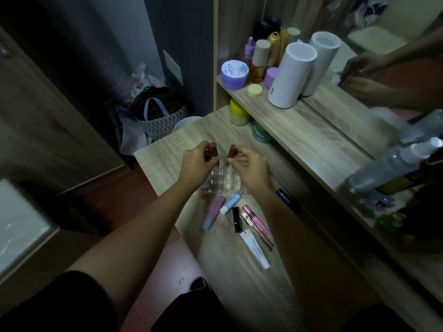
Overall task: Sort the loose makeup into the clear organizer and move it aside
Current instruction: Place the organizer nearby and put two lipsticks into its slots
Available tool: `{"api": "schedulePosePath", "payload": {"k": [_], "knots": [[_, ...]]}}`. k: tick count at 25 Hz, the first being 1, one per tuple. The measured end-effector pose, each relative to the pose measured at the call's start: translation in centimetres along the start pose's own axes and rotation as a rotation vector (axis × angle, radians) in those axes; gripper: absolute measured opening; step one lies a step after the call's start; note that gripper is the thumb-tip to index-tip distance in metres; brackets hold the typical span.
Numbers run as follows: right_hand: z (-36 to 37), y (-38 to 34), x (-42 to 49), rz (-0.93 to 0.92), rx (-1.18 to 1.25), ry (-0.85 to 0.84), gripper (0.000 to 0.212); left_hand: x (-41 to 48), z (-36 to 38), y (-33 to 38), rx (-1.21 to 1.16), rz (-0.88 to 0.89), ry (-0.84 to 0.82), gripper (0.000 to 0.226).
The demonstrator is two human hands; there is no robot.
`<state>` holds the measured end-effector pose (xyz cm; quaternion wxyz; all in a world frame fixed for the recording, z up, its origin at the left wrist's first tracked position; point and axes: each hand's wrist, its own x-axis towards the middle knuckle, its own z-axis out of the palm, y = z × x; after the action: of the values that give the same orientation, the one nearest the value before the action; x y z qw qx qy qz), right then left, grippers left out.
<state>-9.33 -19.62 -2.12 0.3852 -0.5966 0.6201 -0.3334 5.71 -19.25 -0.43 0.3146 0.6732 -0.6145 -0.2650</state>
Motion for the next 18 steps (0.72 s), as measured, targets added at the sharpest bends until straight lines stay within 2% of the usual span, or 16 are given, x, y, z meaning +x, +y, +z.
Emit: {"api": "schedulePosePath", "payload": {"k": [10,18], "knots": [[1.7,2.1,1.0,0.042,-0.11,-0.063,0.024,1.5,1.9,-2.3,0.147,0.021,-0.149,0.023],[1.5,2.4,1.3,0.042,-0.176,-0.086,0.024,1.3,2.0,-2.1,0.089,-0.006,-0.155,0.025]]}}
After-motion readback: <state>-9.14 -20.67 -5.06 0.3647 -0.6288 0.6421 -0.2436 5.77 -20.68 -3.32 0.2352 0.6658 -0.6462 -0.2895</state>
